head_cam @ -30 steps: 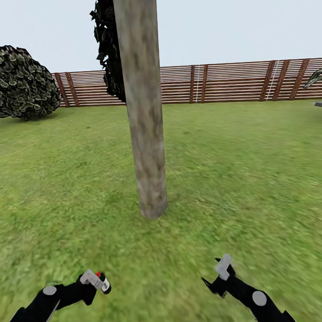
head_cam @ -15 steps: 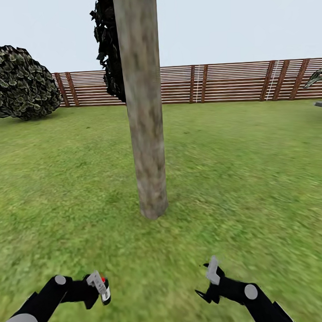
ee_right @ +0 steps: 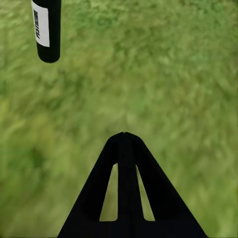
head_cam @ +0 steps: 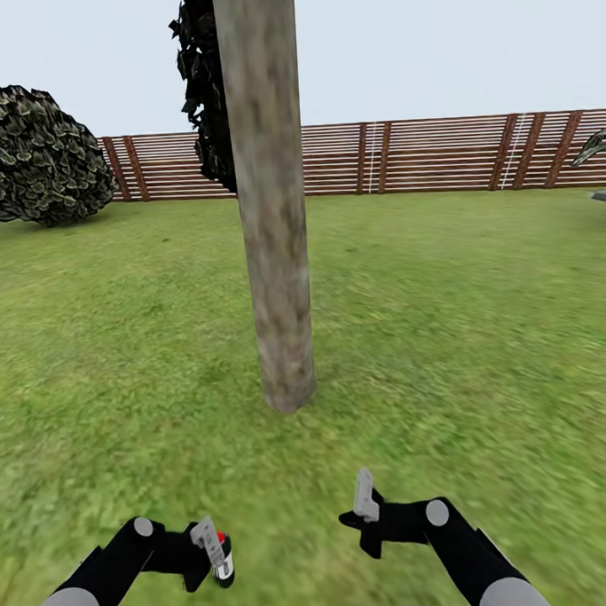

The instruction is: In the garden, pick up the pesticide atomizer on the floor and spray pesticide onto both trees until each tree trunk is fully covered.

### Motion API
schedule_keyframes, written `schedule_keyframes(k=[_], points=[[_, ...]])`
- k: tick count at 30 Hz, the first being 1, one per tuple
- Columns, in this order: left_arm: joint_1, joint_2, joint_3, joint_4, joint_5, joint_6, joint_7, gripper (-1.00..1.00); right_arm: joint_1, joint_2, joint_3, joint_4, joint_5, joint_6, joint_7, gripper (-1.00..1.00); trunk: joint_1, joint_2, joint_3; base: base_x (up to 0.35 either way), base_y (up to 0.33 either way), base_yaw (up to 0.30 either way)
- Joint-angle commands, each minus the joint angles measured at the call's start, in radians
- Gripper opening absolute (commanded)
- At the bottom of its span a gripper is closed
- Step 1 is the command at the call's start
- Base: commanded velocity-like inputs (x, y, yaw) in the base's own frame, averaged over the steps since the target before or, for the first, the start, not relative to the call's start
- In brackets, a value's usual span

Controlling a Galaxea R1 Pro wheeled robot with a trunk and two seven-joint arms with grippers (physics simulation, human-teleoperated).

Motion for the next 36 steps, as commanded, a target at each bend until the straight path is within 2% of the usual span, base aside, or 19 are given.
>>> schedule_keyframes(k=[1, 5, 7, 8, 9, 14, 17, 28, 34, 36], points=[[0.0, -0.005, -0.009, -0.002, -0.004, 0.0, -0.002, -1.0, -0.002, 0.004, -0.002, -0.001, 0.007, -0.004, 0.005, -1.0, 0.0, 0.0, -0.001, 0.0, 0.0, 0.0], [0.0, -0.032, -0.02, -0.003, -0.006, -0.001, -0.003, -1.0, -0.006, 0.017, 0.015, -0.002, 0.007, -0.004, 0.011, -1.0, 0.0, 0.0, -0.001, 0.0, 0.0, 0.0], [0.0, -0.043, -0.029, -0.003, -0.007, -0.001, -0.003, -1.0, -0.007, 0.025, 0.045, -0.002, 0.007, -0.004, 0.013, -1.0, 0.0, 0.0, -0.001, 0.0, 0.0, 0.0], [-0.001, -0.06, -0.05, -0.022, -0.015, -0.002, -0.004, -1.0, -0.009, 0.032, 0.087, -0.002, 0.006, -0.004, 0.013, -1.0, 0.0, 0.0, -0.001, 0.0, 0.0, 0.0], [0.0, -0.071, -0.055, -0.038, -0.018, 0.0, -0.004, -1.0, -0.015, 0.036, 0.094, -0.002, 0.005, -0.004, 0.013, -1.0, 0.0, 0.0, -0.001, 0.0, 0.0, 0.0], [0.0, -0.1, -0.059, -0.044, -0.02, -0.002, -0.002, -1.0, -0.018, 0.056, 0.097, -0.002, 0.005, -0.004, 0.013, -1.0, 0.0, 0.0, -0.001, 0.0, 0.0, 0.0], [0.0, -0.113, -0.073, -0.044, -0.02, -0.004, -0.001, -1.0, -0.018, 0.063, 0.097, -0.002, 0.005, -0.004, 0.013, -1.0, 0.0, 0.0, -0.001, 0.0, 0.0, 0.0], [0.0, -0.141, -0.085, -0.046, -0.02, -0.01, 0.002, -1.0, -0.018, 0.066, 0.099, -0.002, 0.005, -0.004, 0.013, -1.0, 0.0, 0.0, -0.001, 0.0, 0.0, 0.0], [0.0, -0.146, -0.084, -0.069, -0.016, -0.012, -0.002, -1.0, -0.018, 0.066, 0.099, -0.002, 0.005, -0.004, 0.013, -1.0, 0.0, 0.0, -0.001, 0.0, 0.0, 0.0], [0.0, -0.158, -0.084, -0.073, -0.016, -0.012, -0.003, -1.0, -0.018, 0.066, 0.099, -0.001, 0.006, -0.004, 0.013, -1.0, 0.0, 0.0, -0.001, 0.0, 0.0, 0.0]])
